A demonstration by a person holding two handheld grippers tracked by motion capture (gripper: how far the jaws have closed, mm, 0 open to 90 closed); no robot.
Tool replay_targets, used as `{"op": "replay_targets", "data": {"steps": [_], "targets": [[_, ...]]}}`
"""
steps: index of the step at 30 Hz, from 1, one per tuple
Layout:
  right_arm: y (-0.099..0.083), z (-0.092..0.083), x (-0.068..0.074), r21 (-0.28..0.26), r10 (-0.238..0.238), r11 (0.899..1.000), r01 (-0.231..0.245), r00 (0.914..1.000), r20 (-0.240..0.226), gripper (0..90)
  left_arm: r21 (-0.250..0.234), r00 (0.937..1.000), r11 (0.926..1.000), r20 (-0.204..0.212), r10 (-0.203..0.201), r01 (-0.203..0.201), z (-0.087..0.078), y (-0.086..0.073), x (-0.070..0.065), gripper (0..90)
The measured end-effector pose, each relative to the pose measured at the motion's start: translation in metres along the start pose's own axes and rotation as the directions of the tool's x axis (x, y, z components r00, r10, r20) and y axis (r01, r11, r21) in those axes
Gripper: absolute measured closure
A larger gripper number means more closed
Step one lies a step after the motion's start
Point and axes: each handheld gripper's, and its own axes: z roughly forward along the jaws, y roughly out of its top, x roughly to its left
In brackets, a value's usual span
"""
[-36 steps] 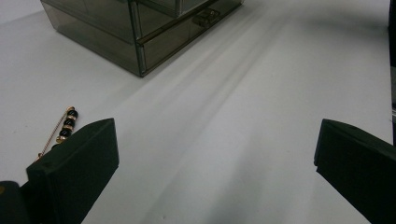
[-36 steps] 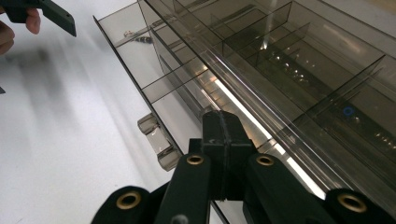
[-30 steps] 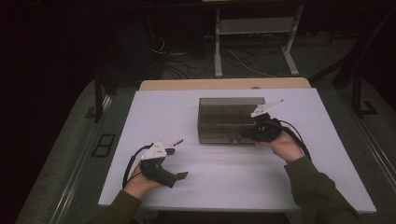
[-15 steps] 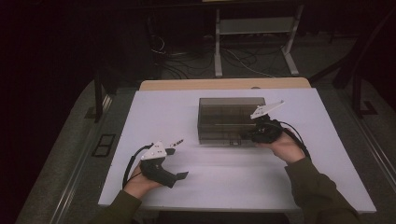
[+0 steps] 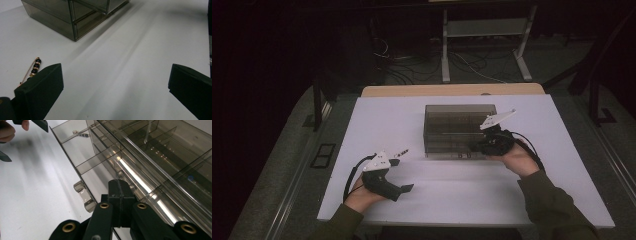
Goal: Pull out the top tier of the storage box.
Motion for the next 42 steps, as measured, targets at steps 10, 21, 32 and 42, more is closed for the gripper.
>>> {"op": "replay_targets", "data": {"steps": [10, 21, 32, 42], "targets": [[-0.001, -0.001, 0.004, 0.007, 0.0, 1.0, 0.0, 1.0, -0.002, 88.8, 0.0, 1.0, 1.0, -0.001, -0.001, 0.001, -0.001, 0.0, 0.0, 0.0], [-0.003, -0.002, 0.008, 0.02, -0.011, 1.0, 0.011, 0.9999, -0.007, 88.8, 0.0, 1.0, 1.0, -0.002, -0.001, 0.001, 0.0, 0.0, 0.0, 0.0], [-0.004, -0.003, 0.011, 0.028, -0.01, 1.0, 0.01, 0.9999, -0.009, 88.8, 0.002, 1.0, 1.0, -0.002, 0.0, 0.0, -0.001, 0.0, 0.0, 0.0], [-0.005, -0.003, 0.013, 0.038, -0.016, 0.999, 0.016, 0.9998, -0.013, 88.8, 0.001, 1.0, 1.0, -0.001, 0.004, -0.004, -0.001, 0.0, 0.0, 0.0]]}}
